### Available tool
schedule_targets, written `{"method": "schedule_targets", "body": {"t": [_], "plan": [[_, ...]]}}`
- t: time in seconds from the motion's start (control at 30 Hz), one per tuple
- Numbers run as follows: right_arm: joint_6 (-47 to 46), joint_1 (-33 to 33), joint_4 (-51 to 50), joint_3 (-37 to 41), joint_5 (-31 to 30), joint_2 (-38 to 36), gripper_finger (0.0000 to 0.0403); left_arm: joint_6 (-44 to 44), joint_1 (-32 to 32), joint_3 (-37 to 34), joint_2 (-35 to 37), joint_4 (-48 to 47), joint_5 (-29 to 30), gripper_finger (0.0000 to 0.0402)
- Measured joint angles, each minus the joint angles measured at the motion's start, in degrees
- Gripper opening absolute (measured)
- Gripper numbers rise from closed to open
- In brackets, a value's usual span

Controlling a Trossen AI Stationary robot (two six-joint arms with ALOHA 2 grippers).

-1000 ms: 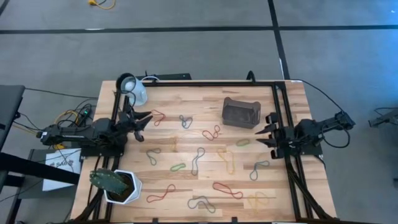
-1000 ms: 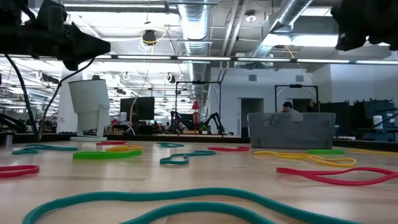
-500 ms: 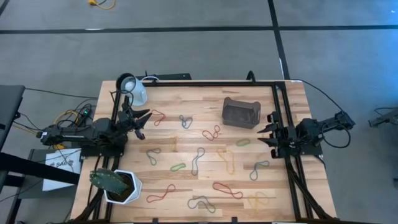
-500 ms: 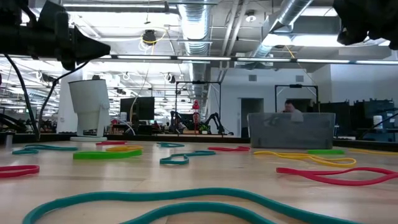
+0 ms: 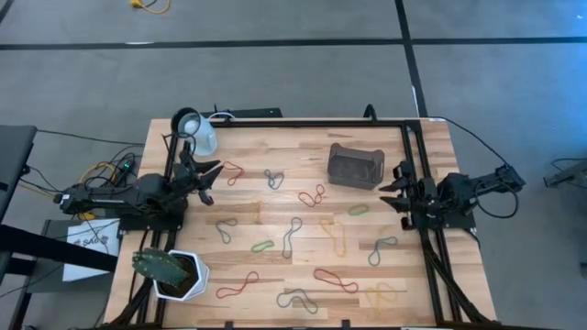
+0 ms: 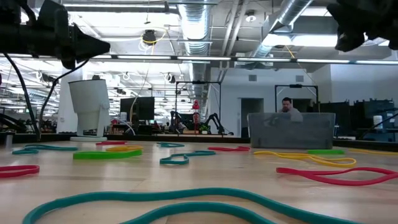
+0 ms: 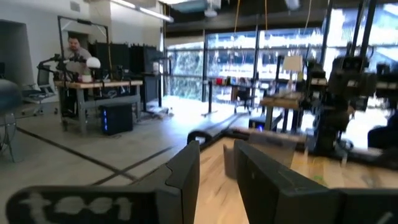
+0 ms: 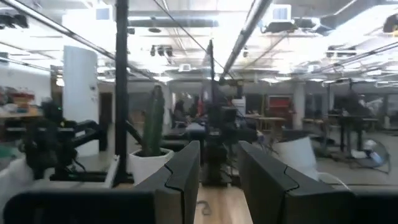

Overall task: Pick and place rubber bands into bin
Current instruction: Put the yellow rubber band into the black container

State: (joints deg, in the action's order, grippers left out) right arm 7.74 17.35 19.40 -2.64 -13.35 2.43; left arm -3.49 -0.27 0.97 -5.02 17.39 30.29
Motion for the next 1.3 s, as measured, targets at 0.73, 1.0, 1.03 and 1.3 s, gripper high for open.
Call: {"method": "schedule_targets", "body": {"t": [0.73,1.0,1.03,1.3], "plan": [[-40.1,4.3,-71.9,-54.3,-7.7,54.9,0.0102,1.8,0.0,0.0,0.0,0.2,3.5,0.0088],[-66.6,9.3,-93.6,-53.2,-4.7,66.1,0.0102,2.6,0.0,0.0,0.0,0.9,3.6,0.0088],[-69.6,9.4,-96.7,-52.2,-4.5,67.5,0.0102,2.6,0.0,0.0,0.0,1.6,3.6,0.0088],[-78.5,8.0,-94.1,-44.3,2.1,70.3,0.0102,3.3,0.0,0.0,0.0,6.9,3.6,0.0088]]}}
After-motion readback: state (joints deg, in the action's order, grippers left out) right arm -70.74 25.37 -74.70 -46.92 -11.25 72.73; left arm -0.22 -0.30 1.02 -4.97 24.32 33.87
